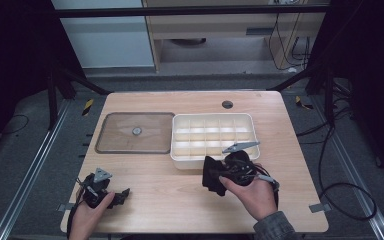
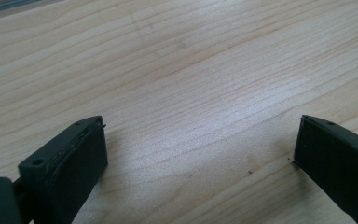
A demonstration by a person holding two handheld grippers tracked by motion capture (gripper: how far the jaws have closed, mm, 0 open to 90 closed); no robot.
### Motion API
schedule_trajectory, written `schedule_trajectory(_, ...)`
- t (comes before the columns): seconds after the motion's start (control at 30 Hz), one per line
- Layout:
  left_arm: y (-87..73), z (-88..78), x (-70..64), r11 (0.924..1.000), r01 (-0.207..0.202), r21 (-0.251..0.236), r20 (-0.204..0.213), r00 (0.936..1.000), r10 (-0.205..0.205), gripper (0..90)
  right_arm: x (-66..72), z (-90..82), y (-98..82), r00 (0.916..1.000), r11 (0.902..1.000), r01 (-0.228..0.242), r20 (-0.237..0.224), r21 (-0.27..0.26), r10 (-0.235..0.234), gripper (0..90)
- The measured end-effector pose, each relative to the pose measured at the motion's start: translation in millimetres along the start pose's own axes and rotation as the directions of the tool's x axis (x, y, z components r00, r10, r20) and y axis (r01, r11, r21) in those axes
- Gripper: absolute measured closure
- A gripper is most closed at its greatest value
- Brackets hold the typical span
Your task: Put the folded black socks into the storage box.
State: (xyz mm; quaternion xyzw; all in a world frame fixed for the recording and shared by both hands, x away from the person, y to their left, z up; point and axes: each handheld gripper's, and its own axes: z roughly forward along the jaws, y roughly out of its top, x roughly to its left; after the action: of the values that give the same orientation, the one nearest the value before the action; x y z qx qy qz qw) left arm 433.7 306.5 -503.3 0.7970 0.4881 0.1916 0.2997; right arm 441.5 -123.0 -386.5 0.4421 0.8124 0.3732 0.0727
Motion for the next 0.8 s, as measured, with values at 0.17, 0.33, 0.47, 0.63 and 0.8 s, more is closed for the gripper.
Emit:
schedule_trajectory(0.17, -1.8, 0.6, -0.3, 0.9999, 0.001, -0.017, -0.004, 1.0000, -0.001, 0.0, -10.2, -15.3, 2.4, 0.9996, 0.9998, -0.008, 0.028, -0.017, 0.008, 65.7)
schedule_trajectory(0.33, -2.6, 1.1, -0.4, 0.9997, 0.000, -0.025, -0.007, 1.0000, 0.000, 0.0, -23.5, -29.2, 4.6, 0.9981, 0.9994, -0.014, 0.059, -0.033, 0.016, 65.7)
schedule_trajectory(0.47, -3.3, 1.3, -0.9, 0.9994, 0.004, -0.034, -0.010, 0.9999, -0.004, 0.0, -37.4, -43.3, 8.4, 0.9948, 0.9985, -0.029, 0.097, -0.046, 0.033, 65.7)
schedule_trajectory(0.63, -4.4, 2.1, 1.2, 0.9988, -0.008, -0.048, -0.002, 1.0000, 0.008, 0.0, -57.9, -59.5, 17.0, 0.9879, 0.9971, -0.035, 0.148, -0.068, 0.045, 65.7)
schedule_trajectory(0.8, -3.6, 4.2, 3.8, 0.9980, -0.009, -0.062, 0.000, 1.0000, 0.009, 0.0, -81.8, -69.4, 26.4, 0.9791, 0.9960, -0.045, 0.195, -0.077, 0.059, 65.7)
